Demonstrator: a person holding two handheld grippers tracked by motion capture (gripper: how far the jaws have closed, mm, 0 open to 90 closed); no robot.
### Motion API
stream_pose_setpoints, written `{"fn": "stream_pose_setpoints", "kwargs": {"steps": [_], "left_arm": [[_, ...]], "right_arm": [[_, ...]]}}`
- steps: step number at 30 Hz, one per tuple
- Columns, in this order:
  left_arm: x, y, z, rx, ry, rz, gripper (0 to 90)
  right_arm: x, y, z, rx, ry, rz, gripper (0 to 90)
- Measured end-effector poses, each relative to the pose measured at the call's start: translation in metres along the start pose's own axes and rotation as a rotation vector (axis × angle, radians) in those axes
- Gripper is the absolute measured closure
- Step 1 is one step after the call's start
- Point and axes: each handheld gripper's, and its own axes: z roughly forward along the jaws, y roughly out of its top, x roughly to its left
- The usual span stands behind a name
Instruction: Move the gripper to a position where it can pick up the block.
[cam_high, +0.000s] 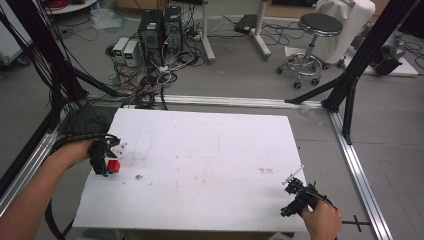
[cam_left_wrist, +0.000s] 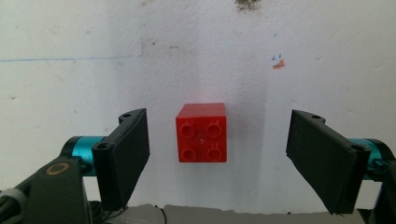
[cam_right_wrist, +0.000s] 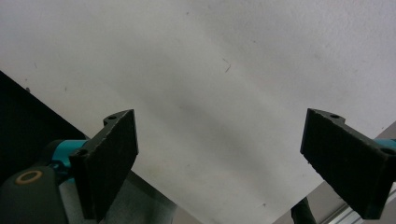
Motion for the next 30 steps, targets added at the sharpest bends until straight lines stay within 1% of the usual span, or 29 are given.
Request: {"fn": "stream_pose_setpoints", "kwargs": {"steps": [1, 2, 3, 4, 8, 10, 13, 14, 17, 18, 21, 22, 24, 30], "left_arm": [[0.000, 0.000, 0.000, 0.000, 0.000, 0.000, 21.7], [0.002, 0.000, 0.002, 0.004, -0.012, 0.001, 21.7], [0.002, 0.000, 0.002, 0.004, -0.012, 0.001, 21.7], [0.004, 0.000, 0.005, 0.007, -0.022, 0.007, 21.7], [0.007, -0.001, 0.010, 0.018, -0.036, 0.021, 21.8], [0.007, -0.003, 0.013, 0.023, -0.035, 0.024, 21.7], [0.008, -0.004, 0.016, 0.026, -0.041, 0.019, 21.7], [0.009, -0.005, 0.018, 0.032, -0.052, 0.019, 21.7], [0.009, -0.005, 0.022, 0.043, -0.047, 0.024, 21.9], [0.010, -0.006, 0.025, 0.039, -0.054, 0.018, 21.8], [0.011, -0.008, 0.028, 0.038, -0.055, 0.017, 21.8], [0.011, -0.009, 0.030, 0.044, -0.059, 0.007, 21.8], [0.011, -0.011, 0.033, 0.041, -0.059, 0.004, 21.9], [0.011, -0.015, 0.036, 0.048, -0.066, -0.005, 21.9]], "right_arm": [[0.000, 0.000, 0.000, 0.001, 0.000, 0.001, 10.5], [0.000, 0.000, 0.000, 0.003, 0.000, 0.001, 10.5], [0.000, -0.001, 0.001, 0.001, 0.001, 0.001, 10.5], [-0.001, -0.001, 0.001, 0.002, 0.002, 0.001, 10.5], [-0.001, -0.001, 0.002, 0.005, 0.003, -0.001, 10.5], [-0.001, 0.000, 0.002, 0.005, 0.003, 0.000, 10.5], [0.000, 0.000, 0.003, 0.005, 0.006, -0.007, 10.5], [0.000, 0.000, 0.003, 0.008, 0.007, -0.009, 10.5], [0.000, 0.000, 0.005, 0.007, 0.009, -0.010, 10.5], [0.000, 0.000, 0.005, 0.006, 0.008, -0.011, 10.5], [0.000, 0.000, 0.004, 0.006, 0.007, -0.003, 10.5], [0.000, 0.000, 0.004, 0.006, 0.007, -0.003, 10.5], [0.000, -0.001, 0.005, 0.009, 0.008, -0.007, 10.5], [0.000, 0.001, 0.006, 0.019, 0.008, -0.009, 10.5]]}}
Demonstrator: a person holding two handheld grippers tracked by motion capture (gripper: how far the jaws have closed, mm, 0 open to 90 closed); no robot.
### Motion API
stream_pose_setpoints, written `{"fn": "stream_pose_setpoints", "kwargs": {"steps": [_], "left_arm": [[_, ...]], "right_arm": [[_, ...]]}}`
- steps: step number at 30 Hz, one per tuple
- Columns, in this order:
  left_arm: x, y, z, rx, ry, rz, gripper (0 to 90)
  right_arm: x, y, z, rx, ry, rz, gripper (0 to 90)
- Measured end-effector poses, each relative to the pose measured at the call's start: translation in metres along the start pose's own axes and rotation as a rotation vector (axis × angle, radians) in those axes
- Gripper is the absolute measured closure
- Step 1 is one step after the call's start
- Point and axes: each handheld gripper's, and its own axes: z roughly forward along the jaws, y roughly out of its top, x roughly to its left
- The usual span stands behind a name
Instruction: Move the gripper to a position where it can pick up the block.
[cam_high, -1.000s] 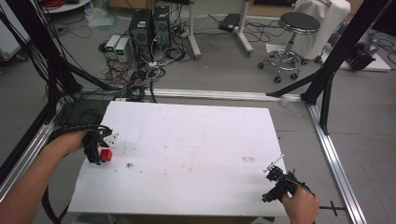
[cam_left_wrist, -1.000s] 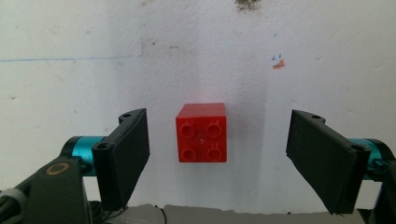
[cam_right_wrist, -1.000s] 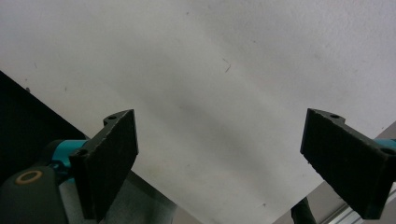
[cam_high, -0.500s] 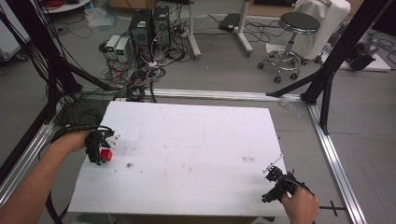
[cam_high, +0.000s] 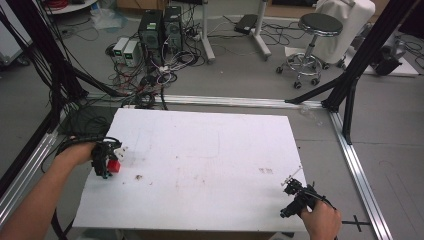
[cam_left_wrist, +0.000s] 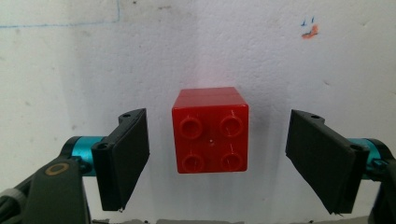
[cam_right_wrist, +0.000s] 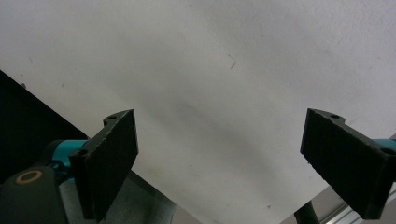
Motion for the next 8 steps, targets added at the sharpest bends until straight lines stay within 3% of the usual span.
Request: {"fn": "stream_pose_setpoints", "kwargs": {"steps": [8], "left_arm": [[0.0007, -0.0002, -0.0026, -0.007, 0.004, -0.008, 21.9]], "right_arm": [[0.0005, 0.0010, -0.0007, -0.004, -0.004, -0.007, 10.5]]}}
